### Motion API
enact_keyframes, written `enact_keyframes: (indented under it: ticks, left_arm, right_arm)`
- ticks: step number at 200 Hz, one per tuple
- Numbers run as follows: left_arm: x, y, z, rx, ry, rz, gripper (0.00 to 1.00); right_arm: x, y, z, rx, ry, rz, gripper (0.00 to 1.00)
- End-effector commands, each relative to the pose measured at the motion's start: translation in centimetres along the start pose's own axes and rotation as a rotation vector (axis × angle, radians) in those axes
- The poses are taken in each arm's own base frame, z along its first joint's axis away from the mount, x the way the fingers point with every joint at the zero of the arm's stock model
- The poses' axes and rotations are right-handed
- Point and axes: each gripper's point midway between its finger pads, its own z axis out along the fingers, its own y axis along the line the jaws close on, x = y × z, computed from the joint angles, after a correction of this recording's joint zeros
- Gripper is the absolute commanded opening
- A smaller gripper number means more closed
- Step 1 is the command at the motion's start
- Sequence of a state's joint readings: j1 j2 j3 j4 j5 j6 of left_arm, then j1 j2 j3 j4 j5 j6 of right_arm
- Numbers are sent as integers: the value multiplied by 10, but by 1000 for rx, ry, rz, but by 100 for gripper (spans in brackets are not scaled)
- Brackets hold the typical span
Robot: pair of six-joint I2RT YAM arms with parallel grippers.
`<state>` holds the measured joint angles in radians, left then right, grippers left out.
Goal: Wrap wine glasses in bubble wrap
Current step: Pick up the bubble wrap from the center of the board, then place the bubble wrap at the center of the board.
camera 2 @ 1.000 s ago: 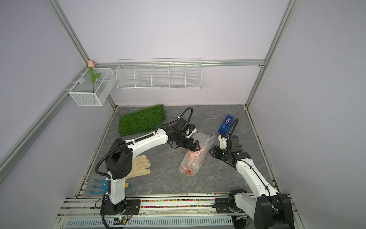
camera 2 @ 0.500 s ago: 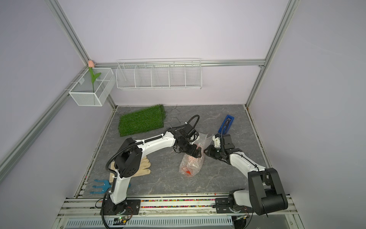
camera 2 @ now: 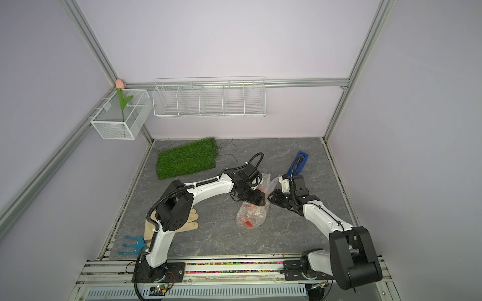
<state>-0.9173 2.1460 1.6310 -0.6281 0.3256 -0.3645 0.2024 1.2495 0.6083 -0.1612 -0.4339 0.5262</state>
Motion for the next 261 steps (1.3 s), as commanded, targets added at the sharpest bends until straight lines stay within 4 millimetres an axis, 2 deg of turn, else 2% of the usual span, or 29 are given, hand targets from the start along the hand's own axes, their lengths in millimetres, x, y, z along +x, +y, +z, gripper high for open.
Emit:
enact_keyframes:
  ticks: [1,12,39,72,102,136,162,196,198,206,215,261]
  left_arm:
    - [-13,0,-13,50,-92,-3,69]
    - [-21,-2,-25,55,-146,26,66]
    - [-38,-10,-59,36,-292,121,65]
    - [-59,-28,-108,94,-599,238,63]
    - [-64,-37,-140,127,-863,378,63]
    - [-56,-42,-163,179,-1177,510,67]
    - [-40,-35,-155,205,-1326,577,68]
    - [-31,-34,-123,157,-1271,622,68]
    - [-30,-34,-122,159,-1269,622,68]
    - [-29,-31,-115,157,-1253,618,68]
    - [-27,-29,-108,151,-1237,616,68]
    - [-12,-20,-83,137,-1166,631,69]
  right_arm:
    - [-20,8,-26,9,-78,-30,33]
    - [-25,14,-40,16,-113,-52,33]
    - [-37,31,-83,52,-222,-127,36]
    - [-43,52,-123,50,-311,-195,37]
    - [-44,64,-133,18,-323,-213,37]
    - [-45,72,-123,-28,-278,-231,37]
    - [-54,81,-118,-66,-286,-256,37]
    - [-59,90,-100,-92,-246,-285,37]
    - [-64,97,-104,-101,-260,-295,37]
    - [-69,100,-104,-100,-264,-298,36]
    - [-64,110,-96,-118,-237,-327,36]
    - [-64,126,-64,-130,-160,-374,36]
